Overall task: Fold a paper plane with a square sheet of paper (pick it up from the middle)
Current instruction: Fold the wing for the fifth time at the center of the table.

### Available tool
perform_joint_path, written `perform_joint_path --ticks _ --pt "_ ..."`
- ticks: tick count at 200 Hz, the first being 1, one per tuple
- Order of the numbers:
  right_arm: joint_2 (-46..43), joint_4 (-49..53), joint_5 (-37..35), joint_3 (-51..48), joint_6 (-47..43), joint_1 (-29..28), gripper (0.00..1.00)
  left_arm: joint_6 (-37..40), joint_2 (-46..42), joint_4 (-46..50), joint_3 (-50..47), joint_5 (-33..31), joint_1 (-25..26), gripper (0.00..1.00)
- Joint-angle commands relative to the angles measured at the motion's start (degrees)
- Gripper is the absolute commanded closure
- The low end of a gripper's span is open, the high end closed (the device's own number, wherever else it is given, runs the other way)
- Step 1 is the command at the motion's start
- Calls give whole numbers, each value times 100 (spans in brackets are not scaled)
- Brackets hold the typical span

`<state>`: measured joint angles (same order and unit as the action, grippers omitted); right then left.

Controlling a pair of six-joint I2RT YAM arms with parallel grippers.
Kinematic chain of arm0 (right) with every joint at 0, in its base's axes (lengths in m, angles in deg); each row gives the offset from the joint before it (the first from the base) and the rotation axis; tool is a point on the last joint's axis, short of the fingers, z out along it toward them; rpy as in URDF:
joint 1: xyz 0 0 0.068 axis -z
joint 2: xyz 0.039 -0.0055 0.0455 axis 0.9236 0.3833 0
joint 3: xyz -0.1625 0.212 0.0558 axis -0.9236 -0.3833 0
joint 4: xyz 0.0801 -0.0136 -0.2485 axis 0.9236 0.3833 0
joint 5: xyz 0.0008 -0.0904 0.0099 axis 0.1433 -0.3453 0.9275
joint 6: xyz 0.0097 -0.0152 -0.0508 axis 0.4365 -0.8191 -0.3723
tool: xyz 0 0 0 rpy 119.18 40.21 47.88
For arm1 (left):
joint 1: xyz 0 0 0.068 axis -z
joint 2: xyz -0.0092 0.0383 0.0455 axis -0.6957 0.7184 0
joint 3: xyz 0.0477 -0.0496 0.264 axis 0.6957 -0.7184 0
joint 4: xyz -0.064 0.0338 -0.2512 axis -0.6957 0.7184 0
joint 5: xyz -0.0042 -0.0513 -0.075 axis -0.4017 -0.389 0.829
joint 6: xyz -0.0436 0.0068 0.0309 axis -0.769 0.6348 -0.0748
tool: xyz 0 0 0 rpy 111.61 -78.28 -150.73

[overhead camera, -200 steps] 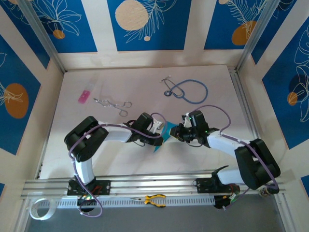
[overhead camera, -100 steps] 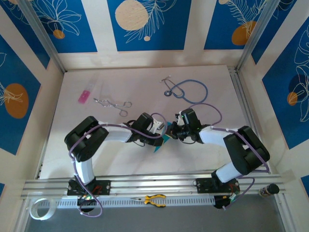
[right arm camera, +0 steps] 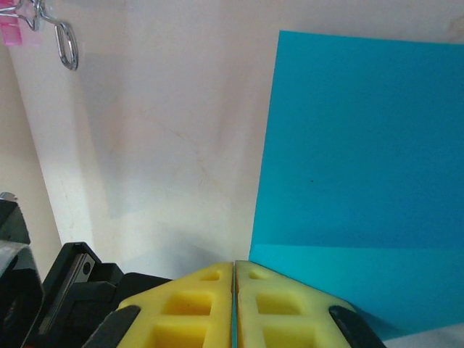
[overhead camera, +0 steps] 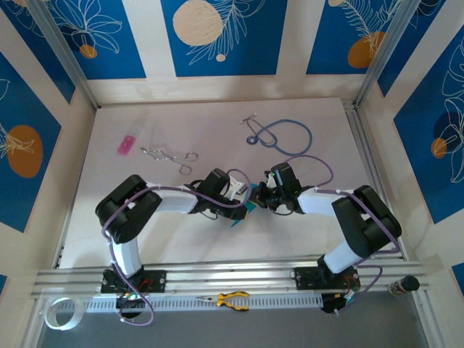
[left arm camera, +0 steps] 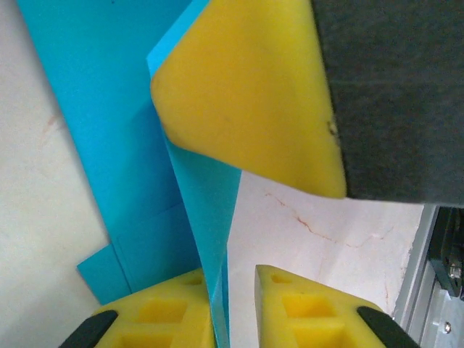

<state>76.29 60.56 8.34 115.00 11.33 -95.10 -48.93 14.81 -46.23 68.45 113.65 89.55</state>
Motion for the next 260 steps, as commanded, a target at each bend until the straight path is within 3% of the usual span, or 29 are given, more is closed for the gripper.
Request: perform_joint_path --ticks 1,44,127,188,260 --pt "76 -3 -68 -25 42 22 90 -194 -151 -354 -173 223 -55 75" --pt "55 -1 -90 -81 35 27 90 -528 -209 -902 -424 321 -166 75" --pt "74 42 -128 -133 9 38 90 -595 -27 -1155 -679 292 -187 100" --pt "-44 174 -132 -136 -36 56 89 -430 138 -1007 -733 279 -171 100" --pt "-911 463 -138 -416 -31 233 84 -645 404 -904 -803 0 -94 100"
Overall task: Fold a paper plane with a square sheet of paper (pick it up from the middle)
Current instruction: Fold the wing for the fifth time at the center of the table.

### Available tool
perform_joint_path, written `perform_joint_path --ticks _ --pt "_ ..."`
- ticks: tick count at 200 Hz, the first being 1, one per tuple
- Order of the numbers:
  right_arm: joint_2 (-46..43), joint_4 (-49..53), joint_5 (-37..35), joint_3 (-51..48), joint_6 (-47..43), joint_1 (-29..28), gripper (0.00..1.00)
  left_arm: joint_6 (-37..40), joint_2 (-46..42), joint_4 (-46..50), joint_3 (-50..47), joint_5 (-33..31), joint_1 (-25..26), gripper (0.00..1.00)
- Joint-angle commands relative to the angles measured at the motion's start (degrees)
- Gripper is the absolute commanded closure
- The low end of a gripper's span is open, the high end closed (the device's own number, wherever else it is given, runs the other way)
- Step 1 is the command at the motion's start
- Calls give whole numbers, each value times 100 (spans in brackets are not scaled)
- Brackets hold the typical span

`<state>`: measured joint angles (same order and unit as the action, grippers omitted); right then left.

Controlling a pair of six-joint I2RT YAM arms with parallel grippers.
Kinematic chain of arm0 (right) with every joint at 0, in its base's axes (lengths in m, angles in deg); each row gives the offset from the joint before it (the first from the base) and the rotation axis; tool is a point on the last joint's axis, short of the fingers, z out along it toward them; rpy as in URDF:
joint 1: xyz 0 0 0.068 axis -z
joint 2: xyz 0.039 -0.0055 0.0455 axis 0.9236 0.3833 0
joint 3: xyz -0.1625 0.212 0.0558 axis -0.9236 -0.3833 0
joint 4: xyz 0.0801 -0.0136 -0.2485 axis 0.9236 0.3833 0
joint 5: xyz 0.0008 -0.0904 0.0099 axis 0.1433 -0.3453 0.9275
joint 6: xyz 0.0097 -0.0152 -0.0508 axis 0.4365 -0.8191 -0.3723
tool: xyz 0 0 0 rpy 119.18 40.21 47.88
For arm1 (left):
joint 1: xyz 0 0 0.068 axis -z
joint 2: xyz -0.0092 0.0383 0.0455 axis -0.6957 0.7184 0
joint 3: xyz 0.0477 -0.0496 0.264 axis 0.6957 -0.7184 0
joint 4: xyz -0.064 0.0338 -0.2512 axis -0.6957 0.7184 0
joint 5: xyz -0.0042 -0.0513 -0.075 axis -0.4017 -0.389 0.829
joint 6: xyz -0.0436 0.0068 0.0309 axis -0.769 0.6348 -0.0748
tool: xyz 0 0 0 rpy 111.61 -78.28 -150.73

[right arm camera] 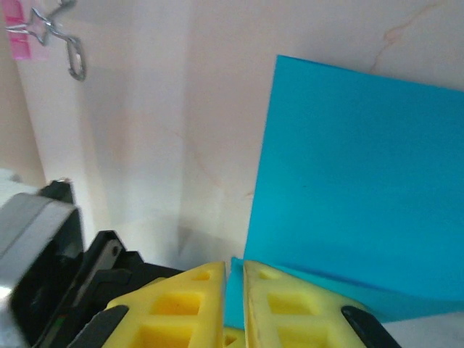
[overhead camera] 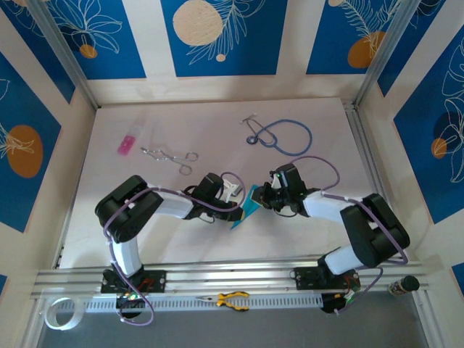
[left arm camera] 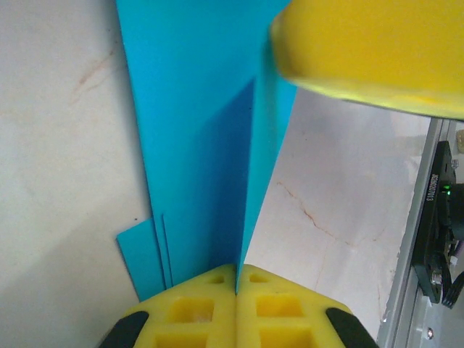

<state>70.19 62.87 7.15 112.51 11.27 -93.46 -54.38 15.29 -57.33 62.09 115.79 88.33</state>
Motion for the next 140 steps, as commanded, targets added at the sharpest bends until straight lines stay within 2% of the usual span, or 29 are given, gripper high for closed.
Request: perform_joint_path --ticks 1,54,90,140 --pt "-311 235 -22 -170 -27 73 84 -113 361 200 -167 -225 30 100" --pt "-813 452 -5 -314 -74 130 83 -699 236 35 -236 -942 49 100" --pt "-1020 353 16 -471 -52 130 83 -913 280 -319 -259 -743 75 100" --pt "-785 56 264 -491 -9 91 88 -952 345 -385 -325 -680 110 100"
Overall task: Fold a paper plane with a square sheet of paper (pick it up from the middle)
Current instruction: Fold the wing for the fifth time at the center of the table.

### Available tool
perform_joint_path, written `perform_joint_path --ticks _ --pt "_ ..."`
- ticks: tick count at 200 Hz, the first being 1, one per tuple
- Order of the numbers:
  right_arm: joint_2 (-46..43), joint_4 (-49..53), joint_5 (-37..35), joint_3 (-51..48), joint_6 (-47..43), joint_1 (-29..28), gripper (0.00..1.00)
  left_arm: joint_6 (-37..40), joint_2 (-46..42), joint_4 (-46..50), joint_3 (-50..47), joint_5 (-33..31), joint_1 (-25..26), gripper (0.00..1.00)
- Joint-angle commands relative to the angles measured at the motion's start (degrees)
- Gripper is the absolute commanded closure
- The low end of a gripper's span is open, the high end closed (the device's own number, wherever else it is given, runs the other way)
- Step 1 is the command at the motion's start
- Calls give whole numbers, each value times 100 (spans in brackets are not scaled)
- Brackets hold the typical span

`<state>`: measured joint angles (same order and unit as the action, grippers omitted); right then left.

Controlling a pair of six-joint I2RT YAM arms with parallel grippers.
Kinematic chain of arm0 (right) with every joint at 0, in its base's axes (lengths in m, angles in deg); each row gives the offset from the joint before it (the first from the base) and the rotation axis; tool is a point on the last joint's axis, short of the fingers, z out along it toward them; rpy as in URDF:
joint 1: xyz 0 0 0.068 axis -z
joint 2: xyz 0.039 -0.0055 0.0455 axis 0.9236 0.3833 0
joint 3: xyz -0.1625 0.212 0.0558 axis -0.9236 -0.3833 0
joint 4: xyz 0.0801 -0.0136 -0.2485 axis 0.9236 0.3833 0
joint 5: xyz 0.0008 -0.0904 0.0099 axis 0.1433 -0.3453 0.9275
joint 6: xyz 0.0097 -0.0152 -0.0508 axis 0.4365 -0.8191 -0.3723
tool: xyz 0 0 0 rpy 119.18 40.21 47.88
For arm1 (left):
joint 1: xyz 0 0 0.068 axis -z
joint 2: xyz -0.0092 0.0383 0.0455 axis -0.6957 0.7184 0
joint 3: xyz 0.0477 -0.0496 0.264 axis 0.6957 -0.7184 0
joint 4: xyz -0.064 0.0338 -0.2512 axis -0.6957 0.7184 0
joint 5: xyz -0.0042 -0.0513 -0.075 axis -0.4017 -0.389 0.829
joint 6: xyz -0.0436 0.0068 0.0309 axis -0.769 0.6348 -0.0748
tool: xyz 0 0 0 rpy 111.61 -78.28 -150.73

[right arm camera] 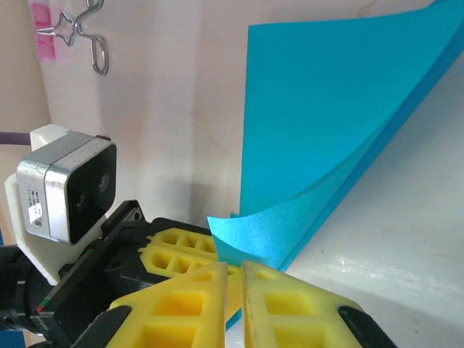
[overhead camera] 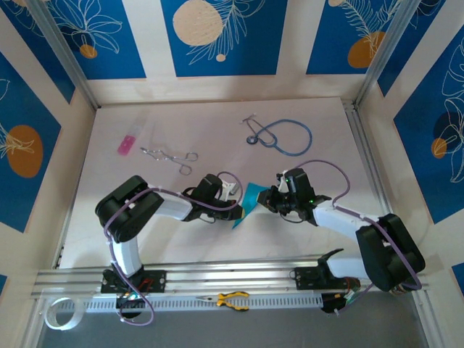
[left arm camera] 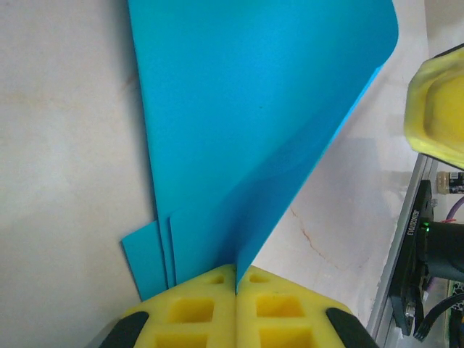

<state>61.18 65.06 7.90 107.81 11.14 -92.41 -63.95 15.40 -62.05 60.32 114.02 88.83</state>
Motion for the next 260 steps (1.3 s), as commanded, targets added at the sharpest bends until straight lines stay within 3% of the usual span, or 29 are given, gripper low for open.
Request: perform_joint_path --ticks 1,77,156,209,260 --pt "124 -168 187 -21 7 -16 88 10 332 90 -148 -505 55 100" --pt "828 -754 351 253 211 -125 94 50 358 159 -87 -446 52 100" --pt "1502 -870 96 481 219 -64 94 161 347 277 -95 -285 60 100" --pt "1883 -1204 288 487 152 60 94 173 391 68 -213 3 56 100" --pt "1475 -1071 347 439 37 117 91 80 363 183 -237 -102 42 100"
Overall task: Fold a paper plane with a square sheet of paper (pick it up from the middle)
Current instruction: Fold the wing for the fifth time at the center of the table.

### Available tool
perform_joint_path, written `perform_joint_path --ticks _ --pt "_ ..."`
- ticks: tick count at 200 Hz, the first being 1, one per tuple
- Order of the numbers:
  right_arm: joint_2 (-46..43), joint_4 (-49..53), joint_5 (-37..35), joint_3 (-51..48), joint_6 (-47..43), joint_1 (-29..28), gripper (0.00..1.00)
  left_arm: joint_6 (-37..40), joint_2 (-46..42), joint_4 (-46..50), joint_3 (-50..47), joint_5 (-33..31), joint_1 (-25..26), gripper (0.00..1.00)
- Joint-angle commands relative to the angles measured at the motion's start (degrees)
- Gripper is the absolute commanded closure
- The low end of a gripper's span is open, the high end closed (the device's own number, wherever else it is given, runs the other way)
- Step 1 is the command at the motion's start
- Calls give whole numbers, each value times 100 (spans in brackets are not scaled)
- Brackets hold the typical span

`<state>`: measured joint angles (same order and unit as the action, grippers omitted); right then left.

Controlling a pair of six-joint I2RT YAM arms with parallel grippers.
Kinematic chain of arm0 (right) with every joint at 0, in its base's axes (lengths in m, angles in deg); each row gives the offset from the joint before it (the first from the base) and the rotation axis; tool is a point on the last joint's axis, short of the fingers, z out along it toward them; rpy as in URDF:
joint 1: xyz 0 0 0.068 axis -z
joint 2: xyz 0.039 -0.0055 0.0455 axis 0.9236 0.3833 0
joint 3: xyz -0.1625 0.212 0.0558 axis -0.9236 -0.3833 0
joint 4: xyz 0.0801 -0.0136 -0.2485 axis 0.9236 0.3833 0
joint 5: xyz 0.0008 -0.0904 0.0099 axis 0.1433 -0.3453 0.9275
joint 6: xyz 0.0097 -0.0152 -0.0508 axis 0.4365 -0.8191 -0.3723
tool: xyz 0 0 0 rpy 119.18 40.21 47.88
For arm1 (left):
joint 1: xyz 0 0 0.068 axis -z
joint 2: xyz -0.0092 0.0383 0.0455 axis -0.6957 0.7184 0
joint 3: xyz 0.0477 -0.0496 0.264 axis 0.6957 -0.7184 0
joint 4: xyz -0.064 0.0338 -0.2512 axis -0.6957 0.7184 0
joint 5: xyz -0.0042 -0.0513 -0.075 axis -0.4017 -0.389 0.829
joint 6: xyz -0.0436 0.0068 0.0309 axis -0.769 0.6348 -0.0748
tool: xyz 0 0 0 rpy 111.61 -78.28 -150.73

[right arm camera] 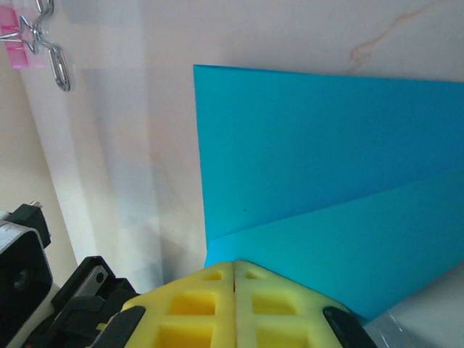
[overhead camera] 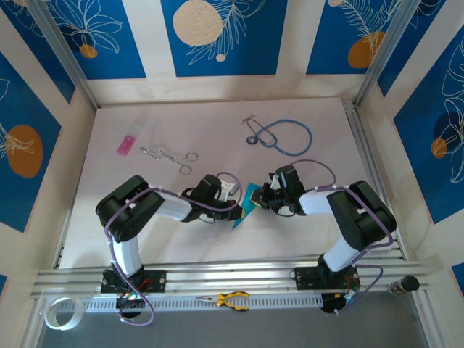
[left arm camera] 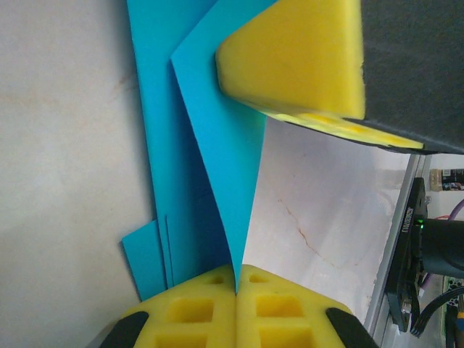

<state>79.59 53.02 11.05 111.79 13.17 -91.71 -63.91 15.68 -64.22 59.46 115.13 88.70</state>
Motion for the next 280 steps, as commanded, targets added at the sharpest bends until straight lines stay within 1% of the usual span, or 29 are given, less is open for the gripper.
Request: perform_joint_path --ticks 1,28,43,66,97,123,150,194,216,280 --pt "-391 156 26 36 -180 50 91 65 335 399 -151 -223 60 100" --pt "-982 589 -149 -226 -382 149 91 -272 353 166 -278 -263 49 100" --pt "-1179 577 4 -417 -472 241 91 -447 395 -45 -368 -242 48 100" --pt "-1236 561 326 -500 -672 271 92 -639 472 -309 -456 -212 31 100" --pt "-1005 351 743 -344 -823 248 94 -688 514 -338 -459 -205 20 100" --pt "-616 293 901 -56 -960 202 94 -686 501 -293 -459 -226 14 100" --pt "-203 47 1055 143 -907 166 94 -684 494 -266 -450 -230 19 100" --pt "190 -52 847 281 -862 177 95 -670 469 -210 -459 -254 8 100" --pt "327 -253 905 232 -826 236 95 -649 433 -174 -467 -264 7 100" --pt "658 -327 830 261 -851 289 94 -581 367 -164 -501 -225 10 100"
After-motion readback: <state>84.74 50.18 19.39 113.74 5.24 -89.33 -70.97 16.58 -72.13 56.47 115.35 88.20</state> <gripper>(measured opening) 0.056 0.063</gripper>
